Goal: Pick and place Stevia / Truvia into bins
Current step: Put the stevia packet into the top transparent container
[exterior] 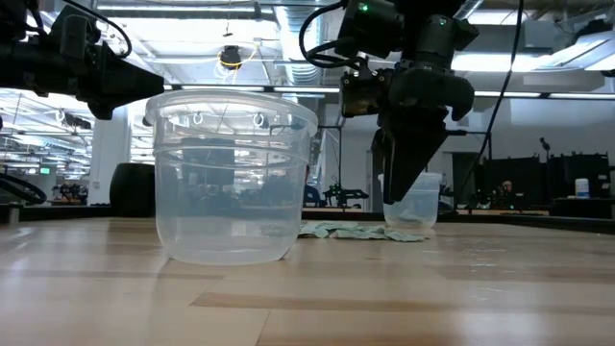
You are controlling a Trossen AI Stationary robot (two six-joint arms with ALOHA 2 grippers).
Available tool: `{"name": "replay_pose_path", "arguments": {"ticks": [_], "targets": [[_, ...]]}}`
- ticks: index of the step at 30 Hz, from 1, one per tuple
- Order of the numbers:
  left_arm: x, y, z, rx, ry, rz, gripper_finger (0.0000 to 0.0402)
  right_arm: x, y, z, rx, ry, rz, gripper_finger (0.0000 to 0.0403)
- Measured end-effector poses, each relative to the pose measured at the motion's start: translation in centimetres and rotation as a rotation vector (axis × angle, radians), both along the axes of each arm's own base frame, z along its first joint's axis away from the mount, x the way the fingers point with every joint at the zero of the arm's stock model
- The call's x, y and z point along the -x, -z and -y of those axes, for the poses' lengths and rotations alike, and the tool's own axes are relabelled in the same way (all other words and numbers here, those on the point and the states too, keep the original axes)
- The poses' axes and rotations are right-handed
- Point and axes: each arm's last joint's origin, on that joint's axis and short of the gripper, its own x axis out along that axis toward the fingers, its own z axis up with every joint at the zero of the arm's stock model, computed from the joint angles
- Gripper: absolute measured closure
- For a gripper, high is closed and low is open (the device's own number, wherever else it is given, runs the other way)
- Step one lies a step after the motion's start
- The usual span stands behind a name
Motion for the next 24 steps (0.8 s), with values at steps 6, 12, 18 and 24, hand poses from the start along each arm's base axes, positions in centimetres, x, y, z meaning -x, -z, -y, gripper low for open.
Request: {"name": "replay_pose_path", "arguments": {"ticks": [6, 12, 18, 24], "targets": [[0.0, 0.0, 0.0, 0.000, 0.000, 0.001, 0.0297, -0.5, 1.2, -0.1, 0.001, 0.000, -0.016, 0.0218], [0.0, 0.0, 0.0, 0.000, 0.000, 0.002, 0.0297, -0.5, 3.0, -0.1, 0.006, 0.003, -0.087, 0.0228], [-0.1, 0.1, 0.0, -0.002, 0.002, -0.014, 0.0297, -0.7, 3.8, -0.1, 0.010, 0.008, -0.108, 0.0240], [-0.2, 0.2, 0.0, -0.004, 0.002, -0.025, 0.0297, -0.7, 3.9, -0.1, 0.011, 0.008, -0.109, 0.0250]]}}
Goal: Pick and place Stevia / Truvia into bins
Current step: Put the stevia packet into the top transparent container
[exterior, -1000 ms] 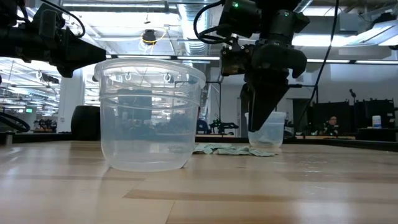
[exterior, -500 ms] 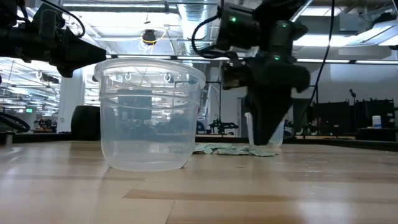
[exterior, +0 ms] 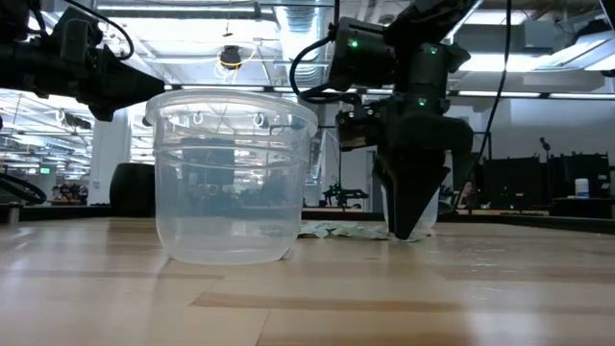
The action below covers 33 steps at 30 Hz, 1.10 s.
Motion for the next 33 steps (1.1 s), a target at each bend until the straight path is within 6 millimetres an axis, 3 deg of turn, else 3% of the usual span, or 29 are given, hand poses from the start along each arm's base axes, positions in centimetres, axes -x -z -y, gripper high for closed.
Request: {"name": "replay_pose_path", "arguments": {"ticks": [33], "targets": [[0.00, 0.00, -0.01, 0.000, -0.002, 0.000, 0.0297, 0.09, 0.24, 0.04, 0.002, 0.002, -0.011, 0.0304]]}}
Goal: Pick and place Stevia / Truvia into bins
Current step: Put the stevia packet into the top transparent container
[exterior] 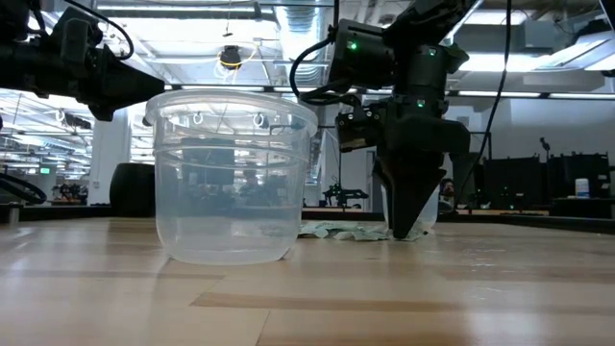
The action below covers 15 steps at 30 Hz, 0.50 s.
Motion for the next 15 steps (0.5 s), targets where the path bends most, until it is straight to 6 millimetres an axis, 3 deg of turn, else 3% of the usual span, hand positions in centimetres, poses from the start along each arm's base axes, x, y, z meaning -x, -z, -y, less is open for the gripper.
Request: {"name": "replay_pose_path", "arguments": {"ticks": [15], "targets": [[0.00, 0.00, 0.00, 0.000, 0.000, 0.000, 0.0297, 0.03, 0.01, -0.03, -0.007, -0.001, -0.005, 0.0339]]}}
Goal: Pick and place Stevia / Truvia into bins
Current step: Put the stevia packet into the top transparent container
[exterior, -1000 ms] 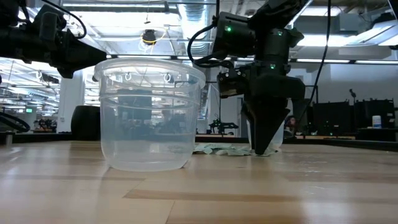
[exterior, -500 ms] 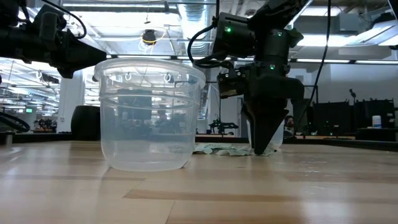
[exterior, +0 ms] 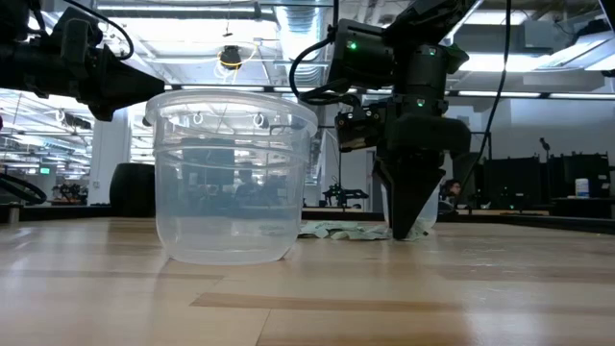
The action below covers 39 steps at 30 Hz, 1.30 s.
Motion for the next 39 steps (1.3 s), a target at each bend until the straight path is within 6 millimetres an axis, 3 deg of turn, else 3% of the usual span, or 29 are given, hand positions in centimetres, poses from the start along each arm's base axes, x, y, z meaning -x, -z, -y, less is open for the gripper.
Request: {"name": "replay_pose_path", "arguments": {"ticks": [13, 27, 39], "targets": [[0.0, 0.0, 0.0, 0.000, 0.000, 0.000, 0.0297, -0.5, -2.6, 0.2, 0.009, -0.024, -0.110, 0.0395], [0.0, 0.0, 0.0, 0.000, 0.000, 0.000, 0.0297, -1.1, -7.5, 0.9, 0.027, -0.089, -0.183, 0.0395], [0.0, 0.0, 0.0, 0.000, -0.001, 0.000, 0.0297, -1.7, -11.4, 4.0, 0.029, -0.120, -0.172, 0.0388]]}}
